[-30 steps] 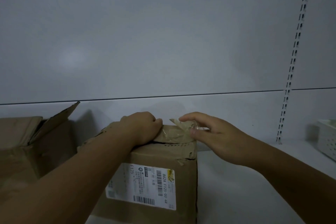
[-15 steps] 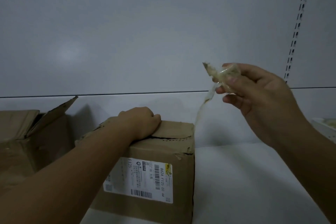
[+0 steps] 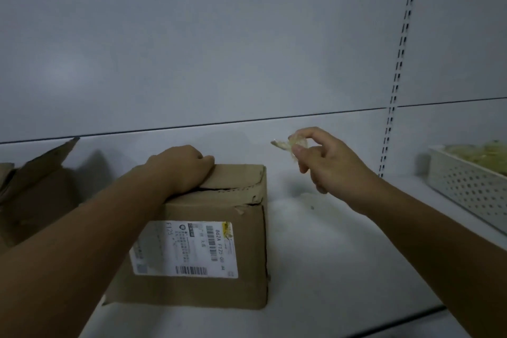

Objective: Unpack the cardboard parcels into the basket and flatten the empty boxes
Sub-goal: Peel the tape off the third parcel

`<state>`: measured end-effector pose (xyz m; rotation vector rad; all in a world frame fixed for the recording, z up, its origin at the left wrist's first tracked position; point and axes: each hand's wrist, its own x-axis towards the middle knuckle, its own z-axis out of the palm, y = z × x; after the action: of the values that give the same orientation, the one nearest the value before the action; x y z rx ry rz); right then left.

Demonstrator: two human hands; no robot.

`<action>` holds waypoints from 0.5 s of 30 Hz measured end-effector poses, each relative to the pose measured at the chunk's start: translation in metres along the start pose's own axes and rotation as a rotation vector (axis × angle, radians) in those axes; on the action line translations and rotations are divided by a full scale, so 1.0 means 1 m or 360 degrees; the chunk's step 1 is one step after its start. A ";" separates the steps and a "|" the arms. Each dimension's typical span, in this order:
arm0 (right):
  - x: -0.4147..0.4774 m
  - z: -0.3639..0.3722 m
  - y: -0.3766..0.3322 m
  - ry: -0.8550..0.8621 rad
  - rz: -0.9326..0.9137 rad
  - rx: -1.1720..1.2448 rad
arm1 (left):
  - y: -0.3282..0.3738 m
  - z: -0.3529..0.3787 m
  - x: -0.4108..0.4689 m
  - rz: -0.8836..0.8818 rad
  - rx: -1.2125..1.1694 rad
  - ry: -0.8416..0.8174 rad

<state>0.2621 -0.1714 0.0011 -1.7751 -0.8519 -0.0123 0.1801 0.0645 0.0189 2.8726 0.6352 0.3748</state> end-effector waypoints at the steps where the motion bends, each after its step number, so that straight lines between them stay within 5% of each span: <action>1: -0.003 -0.003 0.009 -0.0036 0.0061 -0.0061 | 0.000 0.000 0.000 0.0004 0.0000 -0.0002; 6: -0.015 -0.018 0.032 -0.0142 0.0402 0.0462 | 0.003 -0.003 -0.005 0.0187 0.0082 0.0242; 10: -0.021 -0.037 0.044 -0.0040 0.0256 -0.0235 | 0.007 -0.007 -0.012 0.0318 0.0097 0.0411; 11: -0.024 -0.042 0.047 -0.0018 0.0277 -0.0168 | 0.008 -0.008 -0.014 0.0343 0.0095 0.0457; 15: -0.032 -0.064 0.040 0.0185 0.0453 0.1067 | 0.022 -0.023 -0.028 0.0533 -0.0155 0.0831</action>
<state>0.2853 -0.2473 -0.0200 -1.2280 -0.4360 0.3186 0.1578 0.0351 0.0395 2.7836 0.1837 1.1910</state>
